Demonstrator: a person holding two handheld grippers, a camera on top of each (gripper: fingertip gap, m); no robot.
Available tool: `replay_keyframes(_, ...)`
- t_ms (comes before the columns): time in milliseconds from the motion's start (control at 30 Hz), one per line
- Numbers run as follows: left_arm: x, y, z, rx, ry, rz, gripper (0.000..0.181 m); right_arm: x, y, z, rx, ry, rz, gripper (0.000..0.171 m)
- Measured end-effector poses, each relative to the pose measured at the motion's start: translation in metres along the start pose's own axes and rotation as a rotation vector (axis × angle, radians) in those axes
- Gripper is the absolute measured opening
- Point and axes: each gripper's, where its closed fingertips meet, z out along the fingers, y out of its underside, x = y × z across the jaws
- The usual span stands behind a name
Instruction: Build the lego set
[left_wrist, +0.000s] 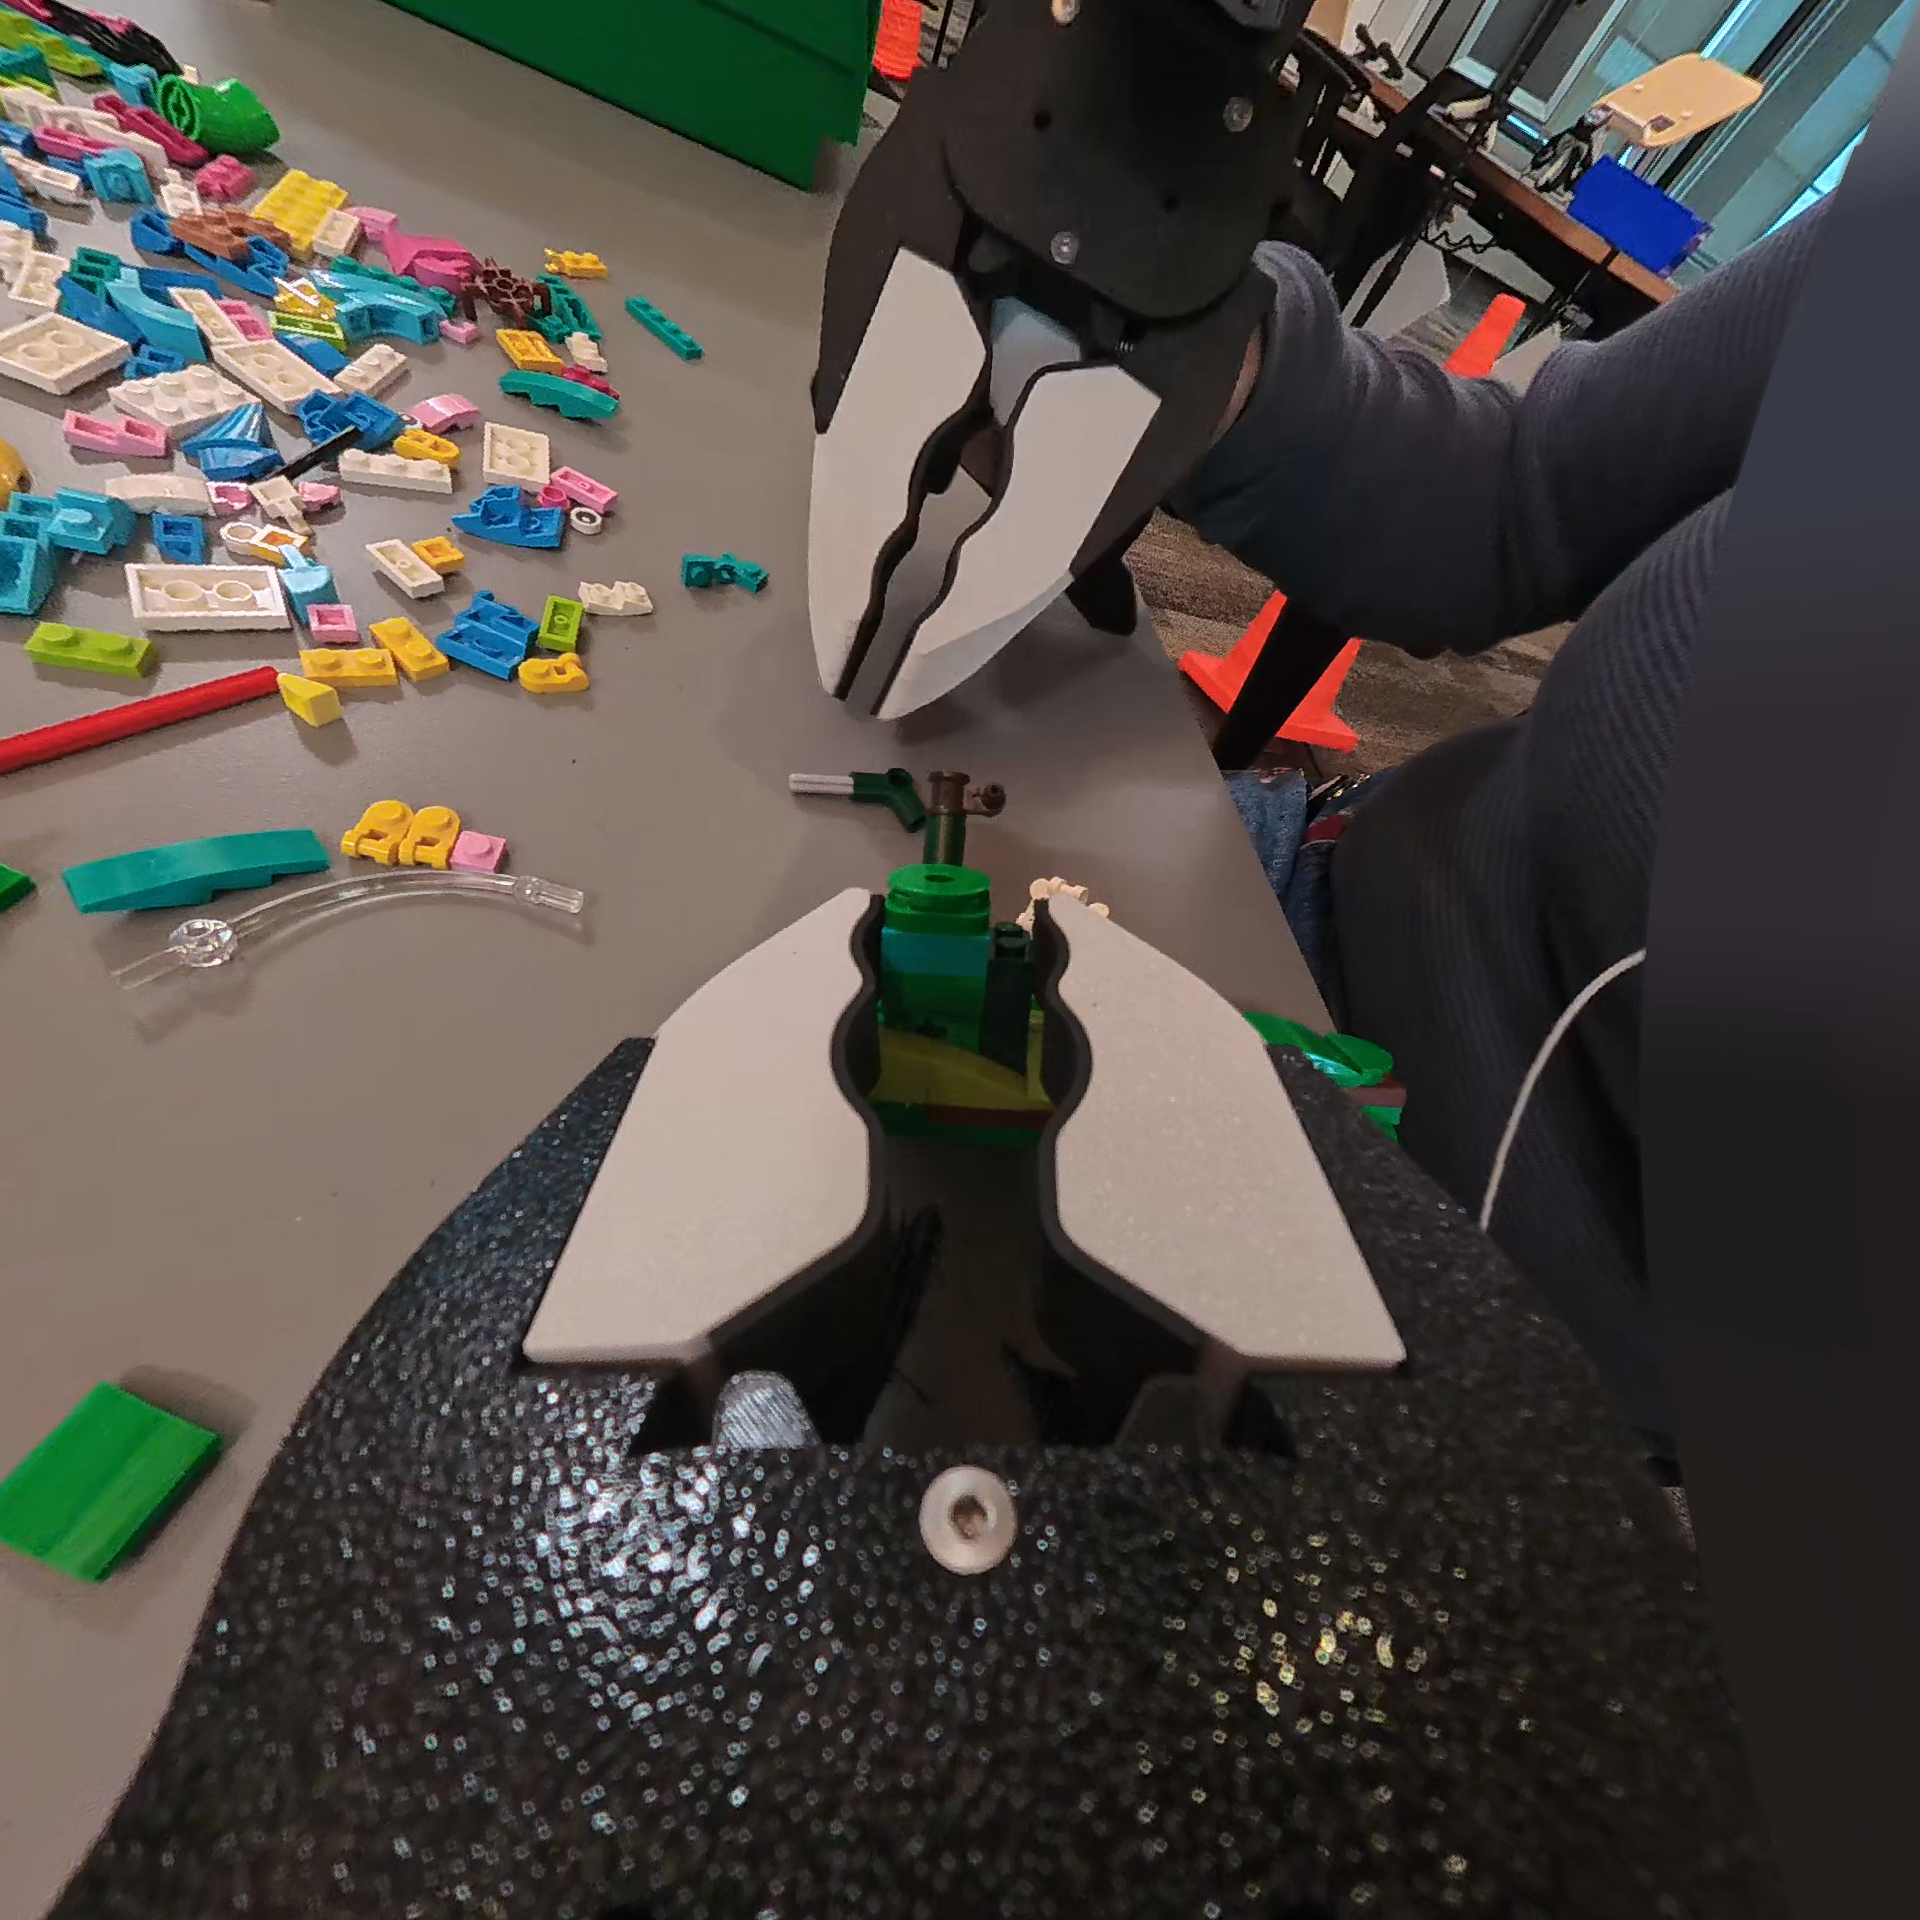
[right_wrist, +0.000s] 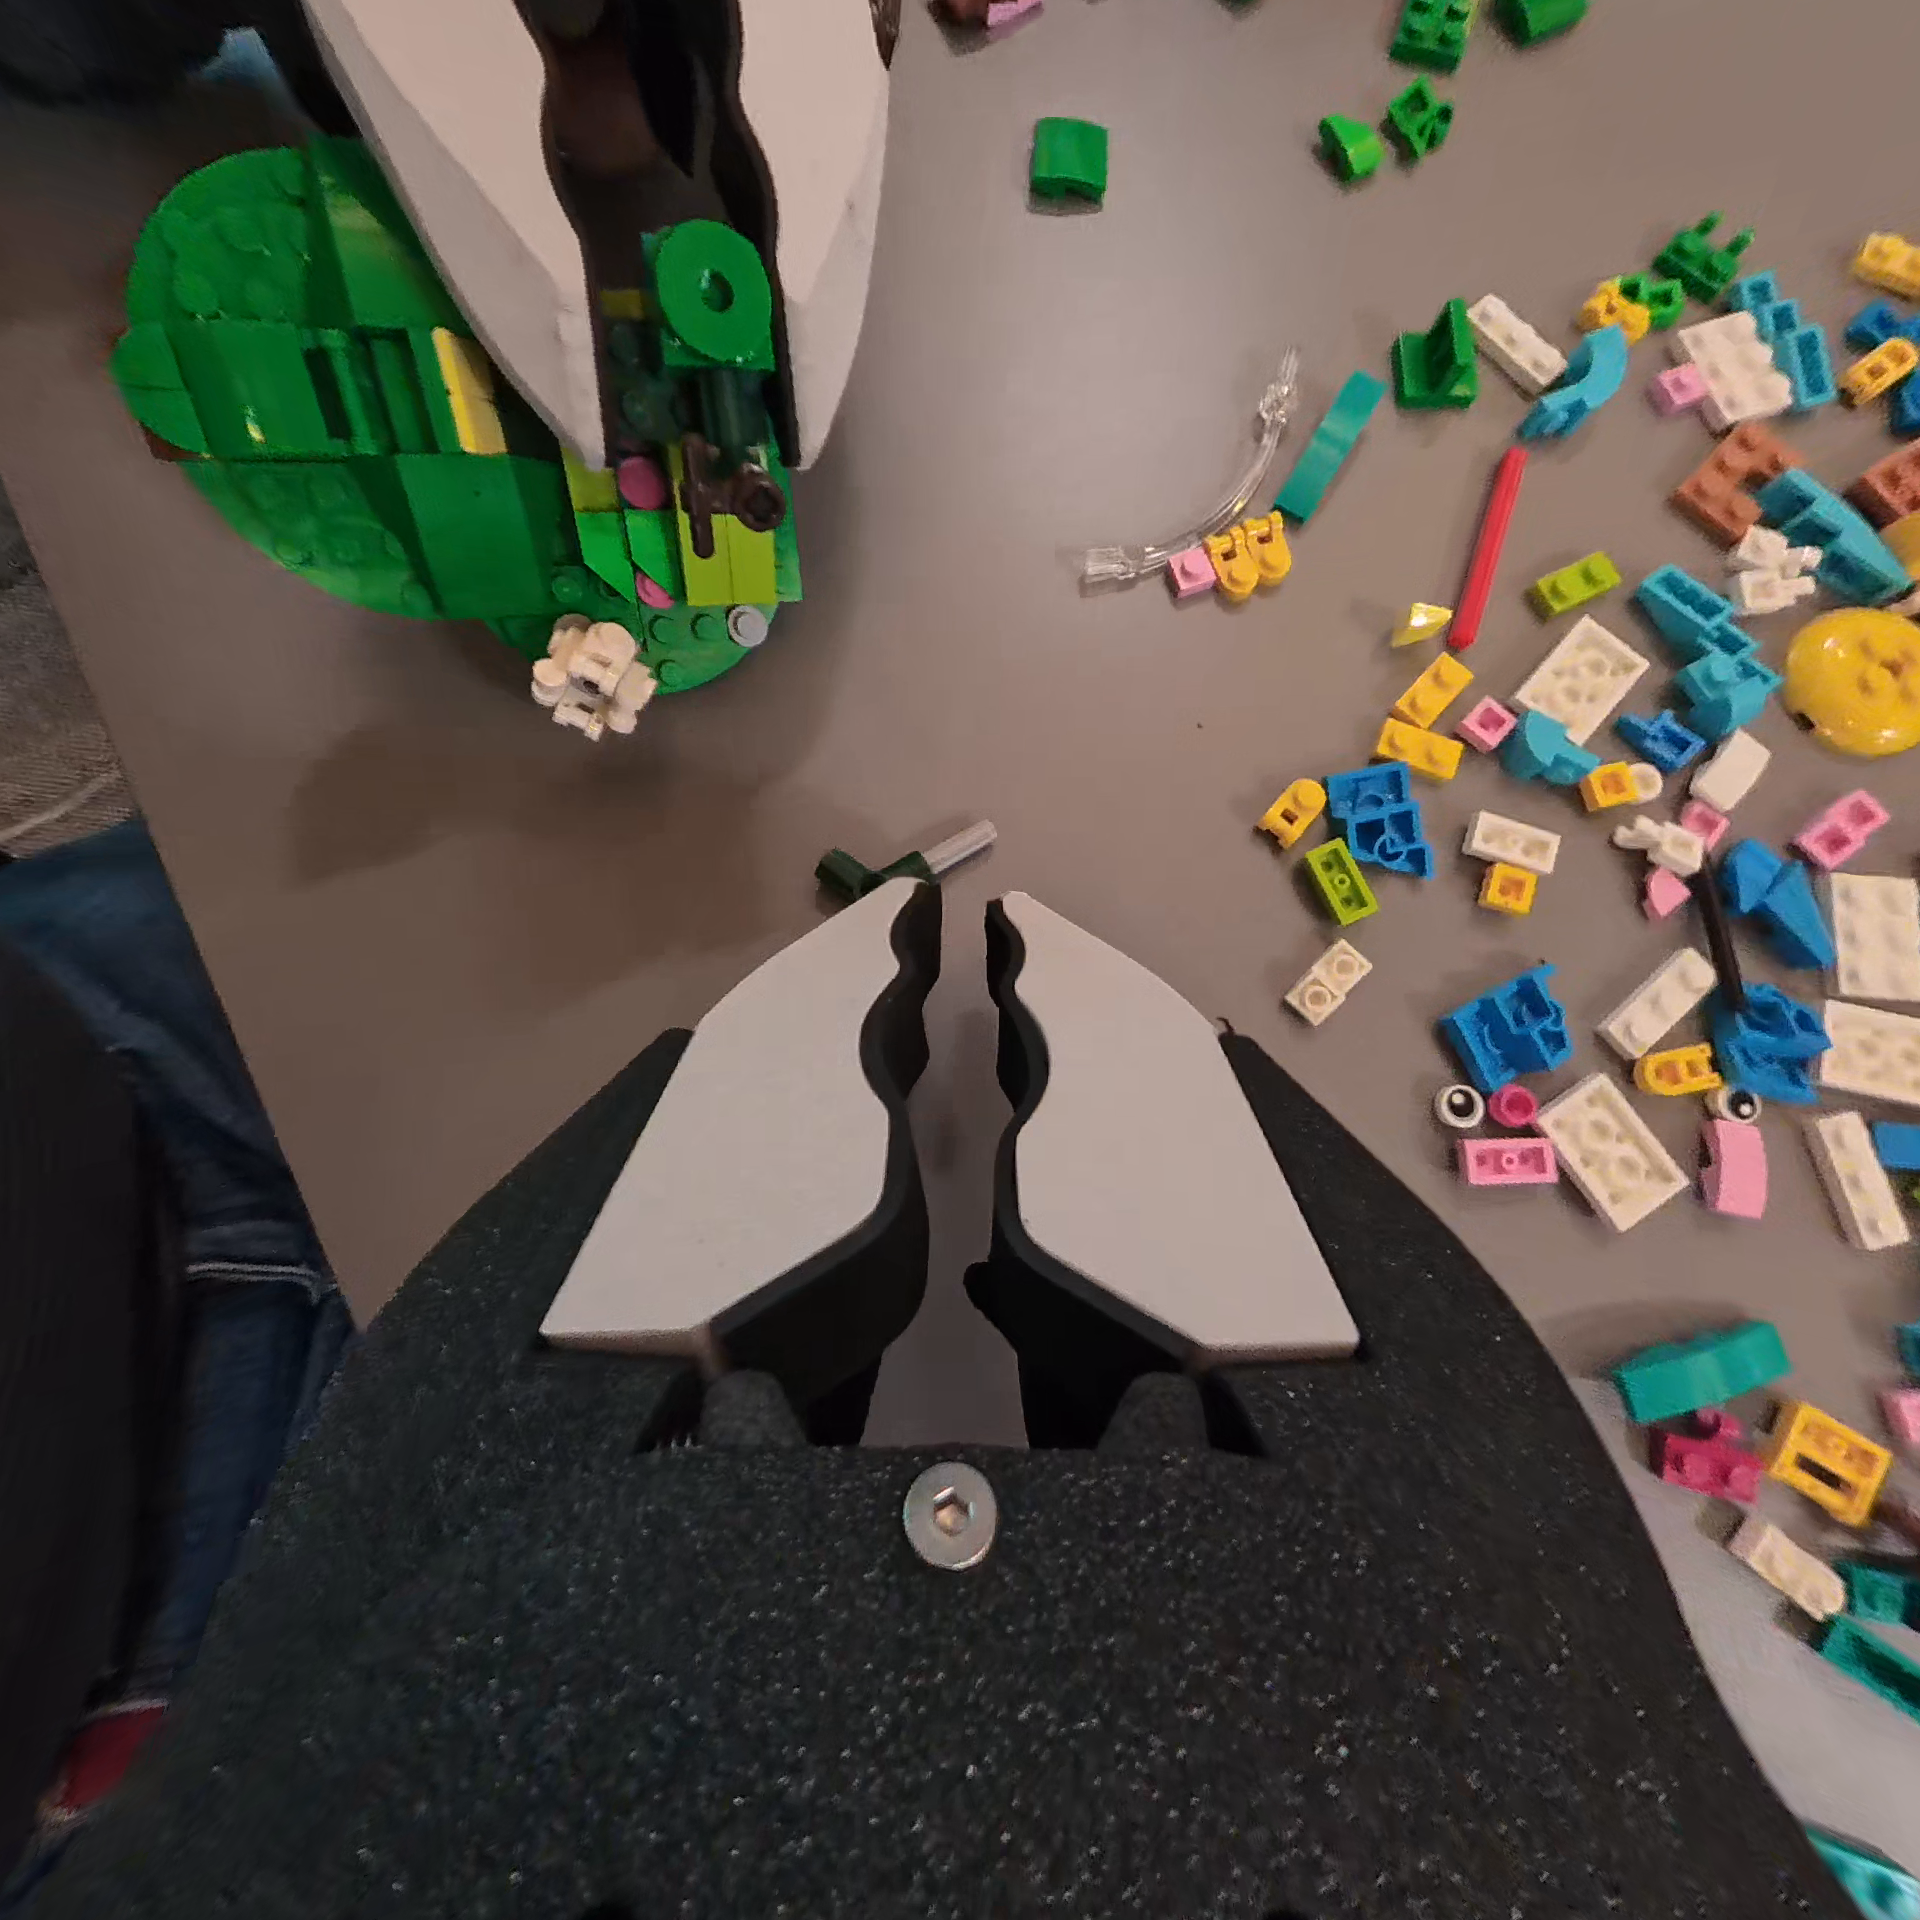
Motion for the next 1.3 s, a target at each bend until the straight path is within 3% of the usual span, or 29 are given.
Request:
replay_keyframes(267,0.003,0.001,0.001,-0.01,0.011,0.016,0.027,-0.014,0.009,0.005,0.01,-0.164,-0.087,0.026)
replay_keyframes(433,0.004,0.008,0.005,-0.064,0.007,0.031,0.028,-0.018,0.0,0.003,0.098,-0.241,-0.088,0.029)
replay_keyframes(633,0.01,0.015,0.009,-0.123,0.02,0.083,0.026,-0.013,0.002,0.006,0.025,-0.302,0.145,0.024)
replay_keyframes(800,0.01,0.017,0.009,-0.133,0.024,0.089,0.026,-0.006,0.002,0.011,-0.083,-0.209,0.179,0.012)
replay_keyframes(1067,0.009,0.022,0.01,-0.175,0.001,0.126,0.026,-0.012,0.003,0.015,-0.237,-0.136,0.191,0.017)
replay_keyframes(1300,0.002,0.025,0.009,-0.191,-0.043,0.144,0.027,-0.011,0.005,0.017,-0.299,-0.085,0.114,0.004)
